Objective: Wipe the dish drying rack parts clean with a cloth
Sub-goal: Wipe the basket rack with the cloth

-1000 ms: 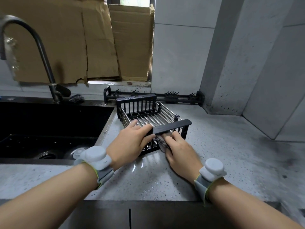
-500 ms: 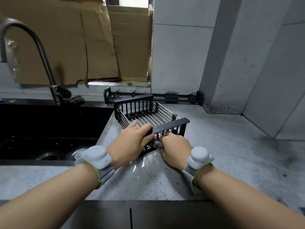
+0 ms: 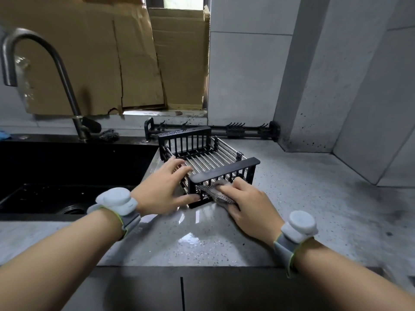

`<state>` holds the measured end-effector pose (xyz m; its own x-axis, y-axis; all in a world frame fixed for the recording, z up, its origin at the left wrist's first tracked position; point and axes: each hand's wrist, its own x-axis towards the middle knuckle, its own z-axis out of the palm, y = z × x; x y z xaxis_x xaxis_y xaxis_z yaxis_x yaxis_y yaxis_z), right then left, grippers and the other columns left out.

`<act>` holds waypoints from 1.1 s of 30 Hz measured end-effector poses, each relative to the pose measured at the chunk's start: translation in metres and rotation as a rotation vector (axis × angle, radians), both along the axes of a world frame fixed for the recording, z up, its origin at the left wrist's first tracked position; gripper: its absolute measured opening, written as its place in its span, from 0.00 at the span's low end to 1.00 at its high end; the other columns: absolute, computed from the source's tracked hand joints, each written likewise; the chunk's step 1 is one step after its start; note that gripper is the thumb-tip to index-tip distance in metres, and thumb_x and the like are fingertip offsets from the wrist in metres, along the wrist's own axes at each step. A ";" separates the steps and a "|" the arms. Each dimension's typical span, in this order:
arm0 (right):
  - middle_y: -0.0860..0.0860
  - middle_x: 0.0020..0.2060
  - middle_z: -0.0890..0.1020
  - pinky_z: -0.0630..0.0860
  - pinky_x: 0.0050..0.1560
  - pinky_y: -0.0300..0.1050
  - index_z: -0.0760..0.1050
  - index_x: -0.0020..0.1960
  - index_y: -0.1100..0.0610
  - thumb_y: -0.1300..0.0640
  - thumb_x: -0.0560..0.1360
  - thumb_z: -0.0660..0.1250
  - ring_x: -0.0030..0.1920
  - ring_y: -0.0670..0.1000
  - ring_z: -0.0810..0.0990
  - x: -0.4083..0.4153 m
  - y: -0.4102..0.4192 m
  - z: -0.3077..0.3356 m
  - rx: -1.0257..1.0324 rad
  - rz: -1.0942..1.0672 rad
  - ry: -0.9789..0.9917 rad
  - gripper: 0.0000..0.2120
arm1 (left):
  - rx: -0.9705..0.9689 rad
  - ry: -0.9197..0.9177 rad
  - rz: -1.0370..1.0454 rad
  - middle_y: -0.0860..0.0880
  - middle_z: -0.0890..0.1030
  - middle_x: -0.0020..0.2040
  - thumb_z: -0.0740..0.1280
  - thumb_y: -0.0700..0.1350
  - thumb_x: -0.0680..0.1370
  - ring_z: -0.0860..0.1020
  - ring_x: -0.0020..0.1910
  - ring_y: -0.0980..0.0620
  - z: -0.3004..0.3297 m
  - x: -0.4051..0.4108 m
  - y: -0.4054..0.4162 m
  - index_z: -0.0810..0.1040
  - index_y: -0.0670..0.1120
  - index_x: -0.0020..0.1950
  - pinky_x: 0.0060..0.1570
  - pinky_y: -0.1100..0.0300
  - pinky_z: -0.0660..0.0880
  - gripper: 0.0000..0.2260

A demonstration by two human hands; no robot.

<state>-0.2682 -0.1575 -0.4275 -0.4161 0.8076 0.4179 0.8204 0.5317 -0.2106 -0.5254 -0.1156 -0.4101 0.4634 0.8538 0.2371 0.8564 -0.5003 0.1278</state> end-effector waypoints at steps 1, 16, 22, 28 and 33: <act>0.43 0.46 0.68 0.62 0.40 0.35 0.74 0.64 0.50 0.51 0.81 0.57 0.41 0.44 0.68 -0.005 0.001 0.001 -0.009 -0.003 0.001 0.15 | 0.006 -0.009 0.001 0.49 0.62 0.75 0.60 0.73 0.74 0.61 0.77 0.45 -0.001 0.001 0.000 0.67 0.52 0.72 0.72 0.49 0.67 0.35; 0.54 0.62 0.74 0.75 0.52 0.52 0.69 0.68 0.54 0.54 0.79 0.58 0.57 0.61 0.78 -0.029 0.017 0.007 -0.140 -0.104 -0.296 0.18 | 0.020 -0.088 -0.008 0.46 0.63 0.77 0.60 0.69 0.75 0.57 0.79 0.42 -0.008 0.002 -0.001 0.71 0.50 0.68 0.70 0.47 0.70 0.29; 0.53 0.62 0.75 0.77 0.55 0.52 0.72 0.67 0.52 0.54 0.79 0.59 0.58 0.60 0.78 -0.027 0.017 0.015 -0.129 -0.084 -0.319 0.17 | -0.051 0.030 -0.025 0.48 0.60 0.79 0.58 0.69 0.76 0.55 0.80 0.45 0.008 -0.004 0.000 0.67 0.53 0.74 0.71 0.49 0.68 0.31; 0.51 0.60 0.77 0.76 0.58 0.53 0.74 0.66 0.50 0.54 0.77 0.60 0.60 0.58 0.78 -0.018 0.013 0.017 -0.148 -0.049 -0.322 0.17 | -0.070 -0.006 -0.047 0.47 0.62 0.78 0.59 0.70 0.74 0.59 0.79 0.44 0.006 0.002 -0.003 0.69 0.51 0.73 0.69 0.47 0.70 0.33; 0.47 0.56 0.75 0.77 0.54 0.49 0.74 0.66 0.47 0.54 0.79 0.61 0.56 0.54 0.78 -0.007 0.000 0.014 -0.114 0.015 -0.317 0.17 | -0.078 -0.022 -0.044 0.47 0.62 0.77 0.61 0.68 0.75 0.62 0.77 0.43 0.006 0.003 -0.003 0.70 0.52 0.72 0.68 0.44 0.71 0.31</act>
